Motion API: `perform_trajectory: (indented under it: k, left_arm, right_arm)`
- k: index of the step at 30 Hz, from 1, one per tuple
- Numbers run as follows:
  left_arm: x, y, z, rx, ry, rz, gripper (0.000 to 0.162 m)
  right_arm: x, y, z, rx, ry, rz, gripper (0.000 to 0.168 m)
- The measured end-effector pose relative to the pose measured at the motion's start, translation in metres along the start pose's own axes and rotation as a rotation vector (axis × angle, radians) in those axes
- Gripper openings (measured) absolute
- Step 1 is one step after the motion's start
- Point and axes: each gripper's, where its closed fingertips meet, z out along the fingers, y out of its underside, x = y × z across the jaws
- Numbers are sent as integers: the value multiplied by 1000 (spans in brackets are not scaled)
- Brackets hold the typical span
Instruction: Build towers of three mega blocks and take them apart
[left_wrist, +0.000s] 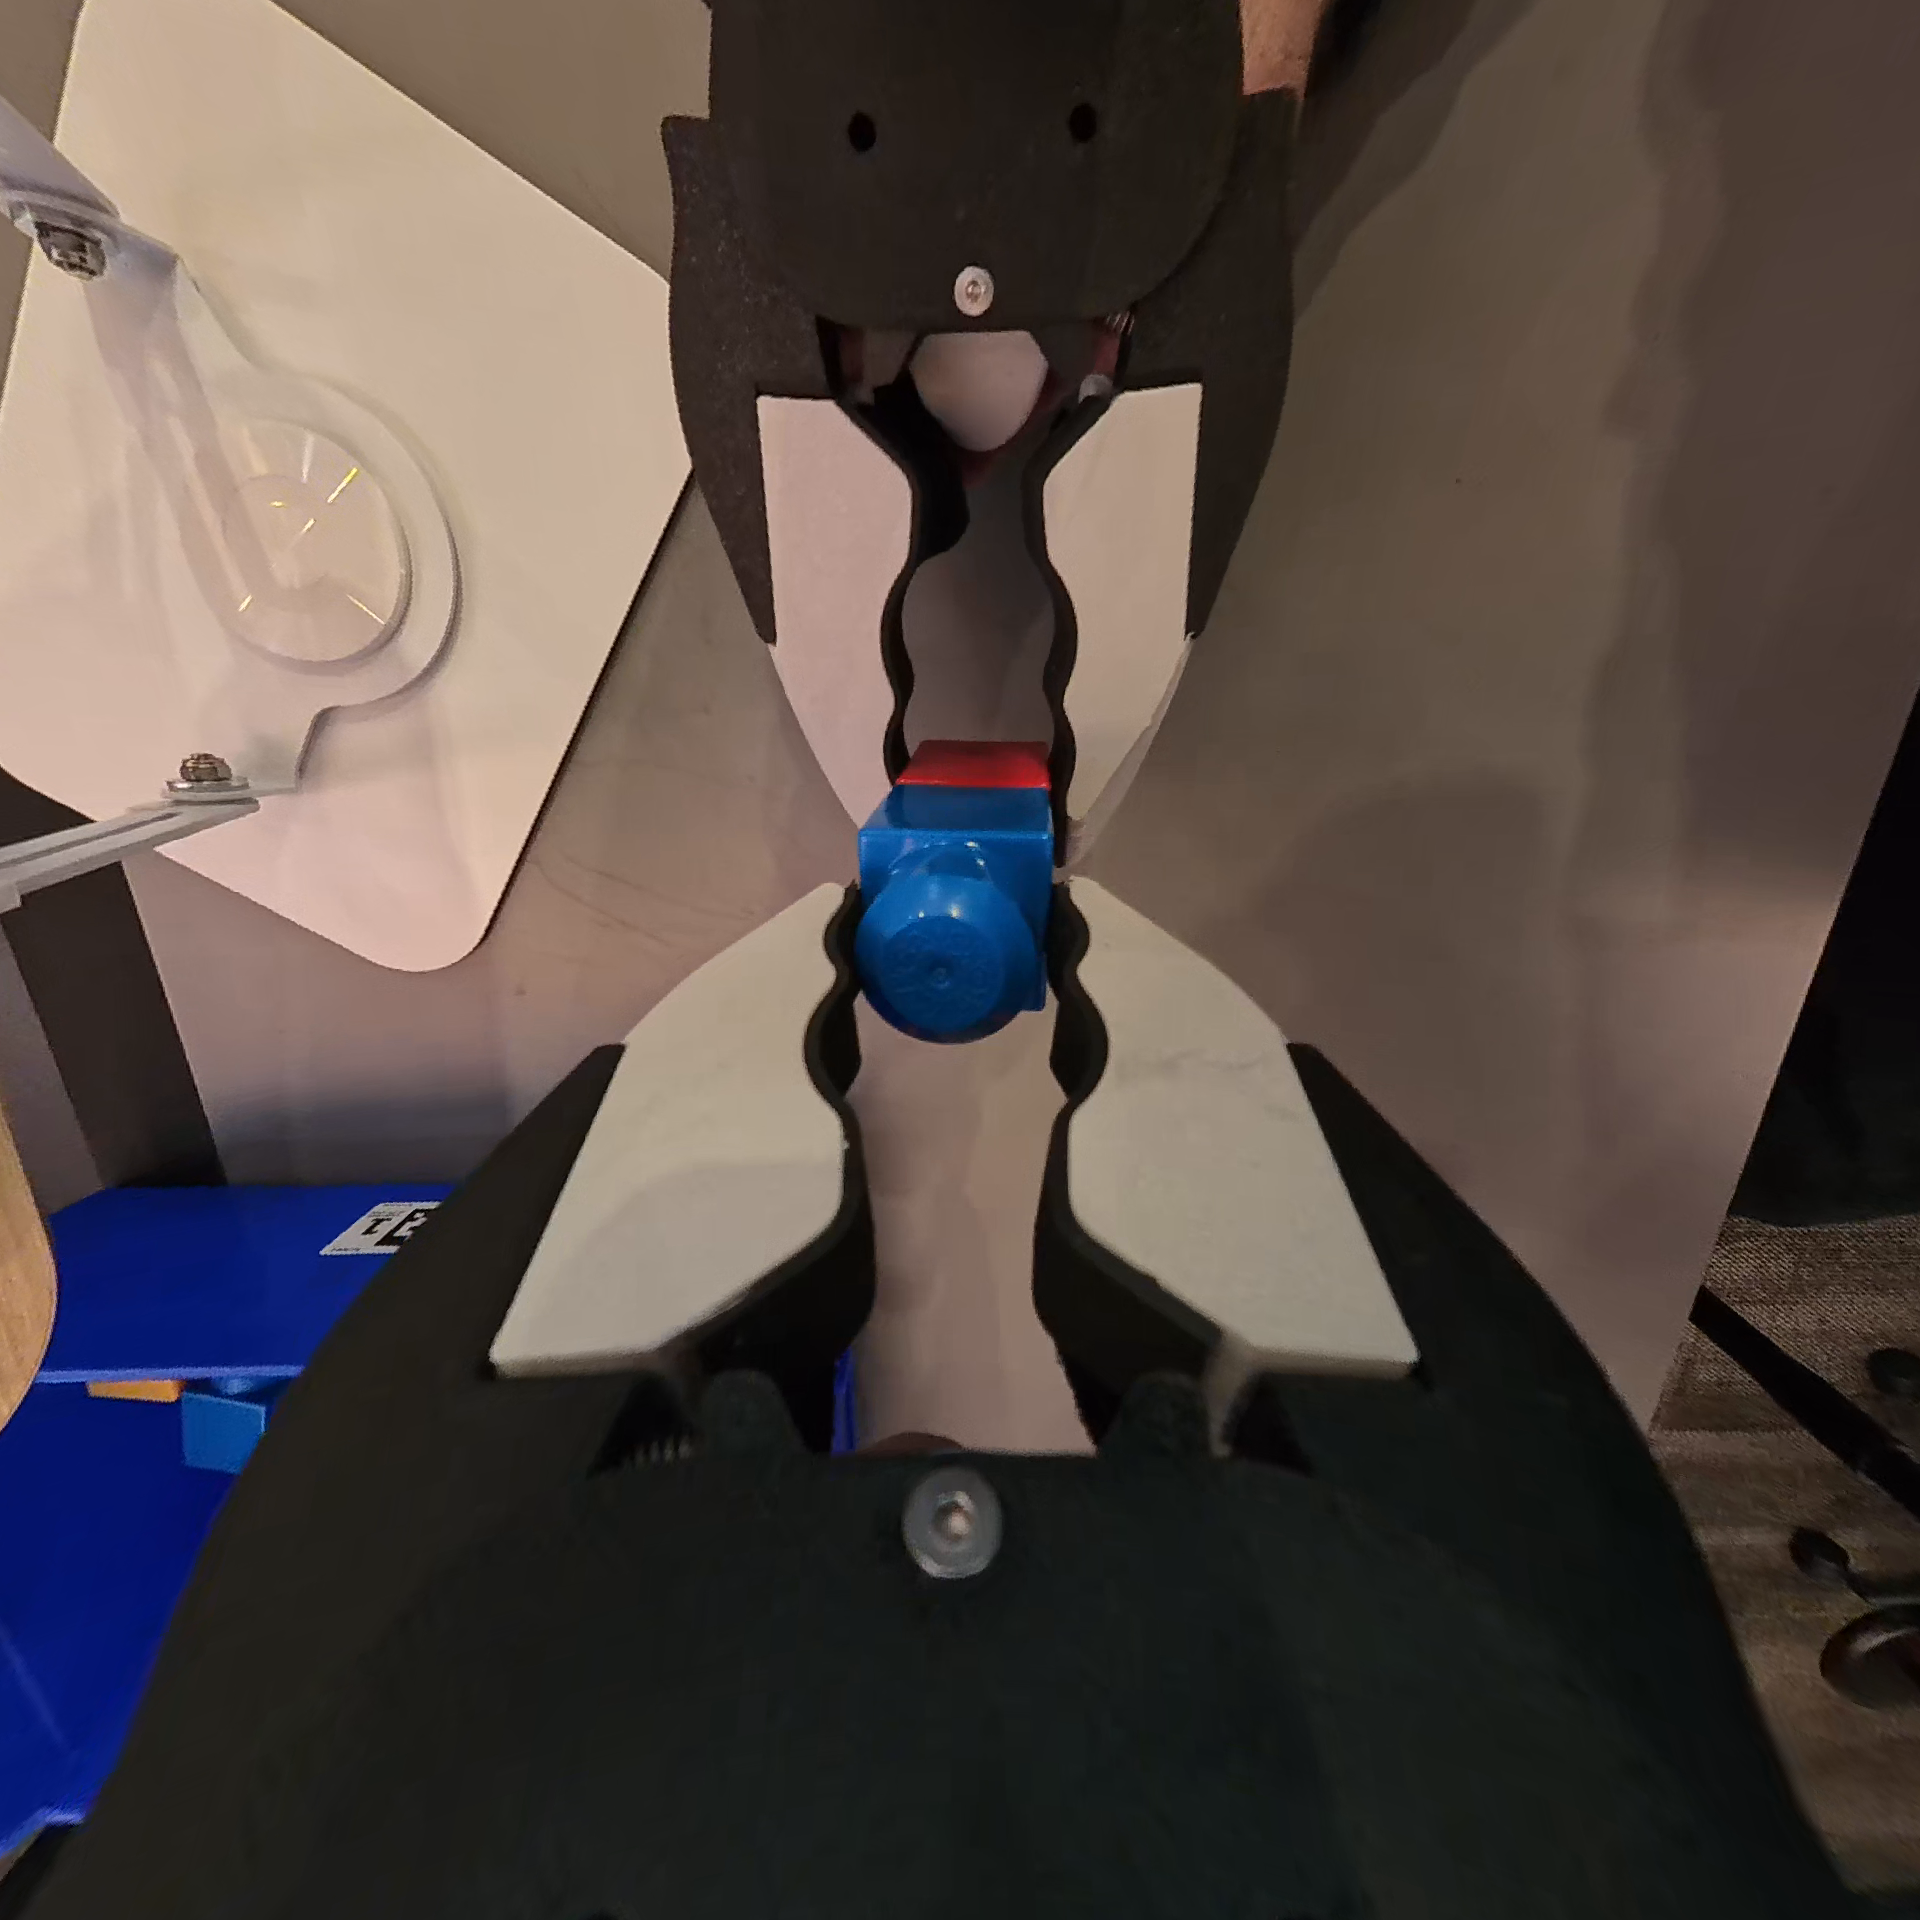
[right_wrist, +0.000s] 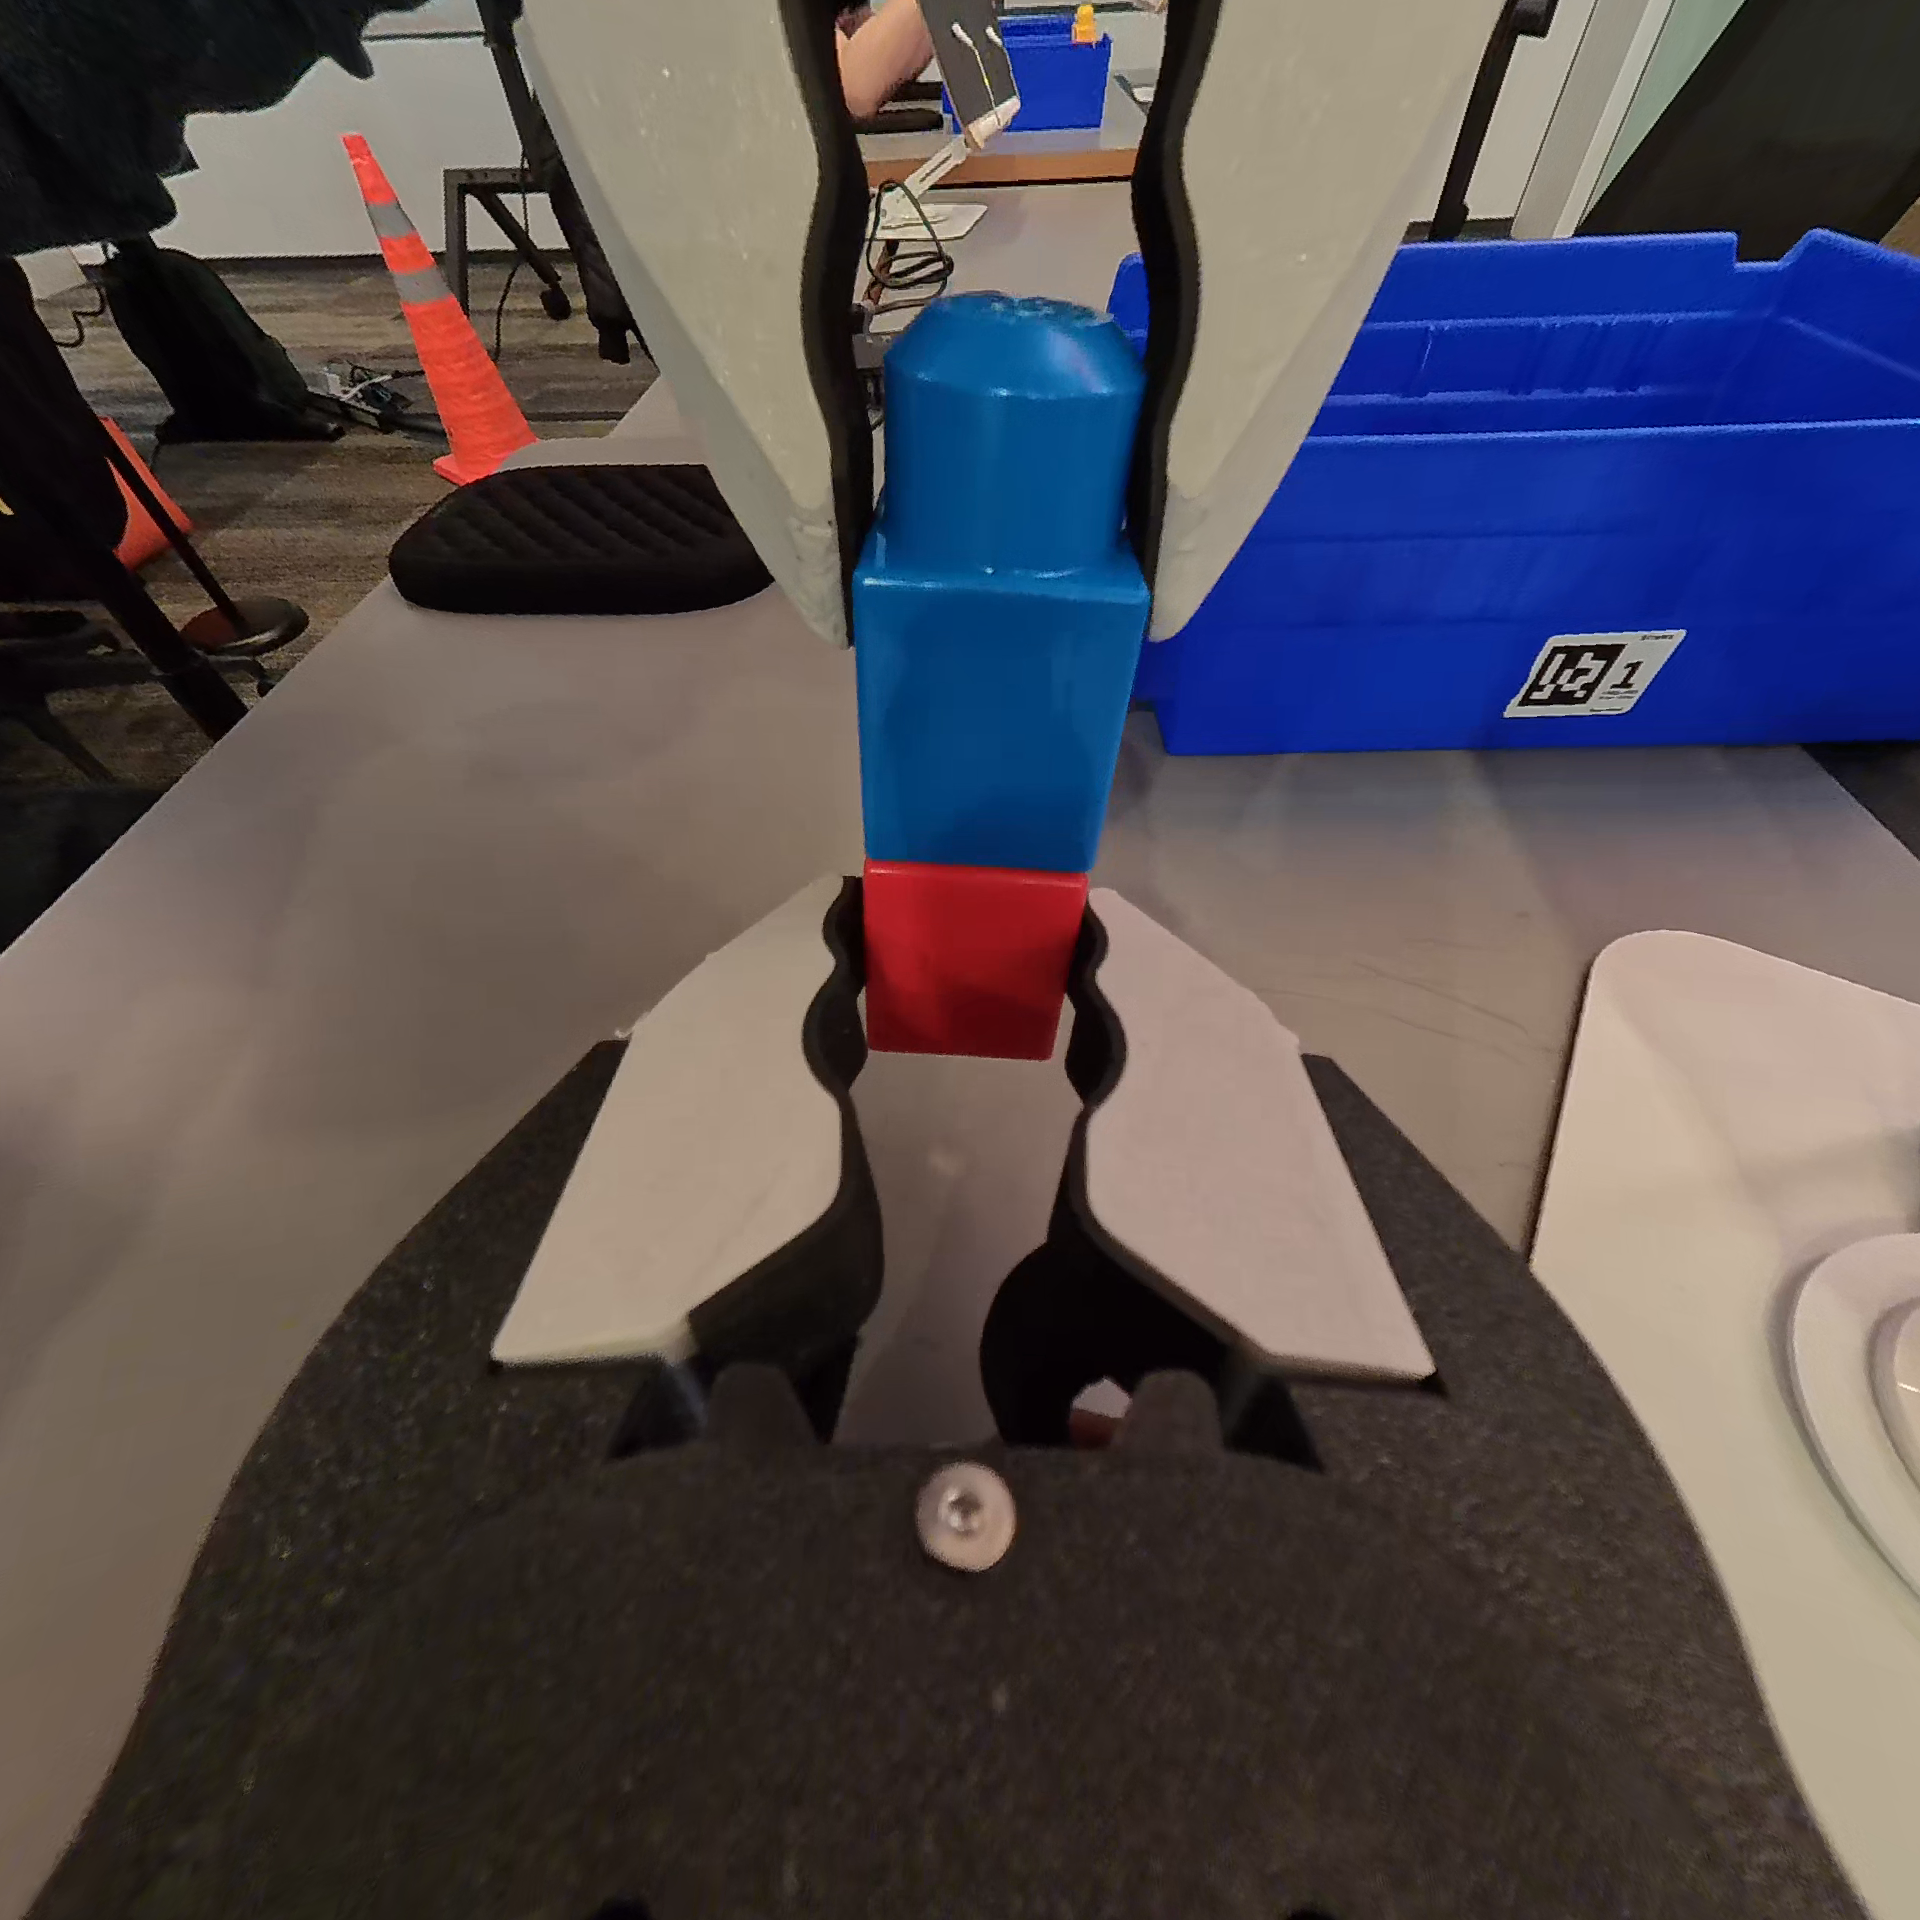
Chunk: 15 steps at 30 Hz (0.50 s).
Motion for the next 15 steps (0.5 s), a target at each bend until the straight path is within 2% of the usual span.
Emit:
perform_trajectory:
  k: [15]
  left_arm:
    - [0,1,4,57,-5,-48,33]
  right_arm:
    - [0,2,1,-13,3,-2,35]
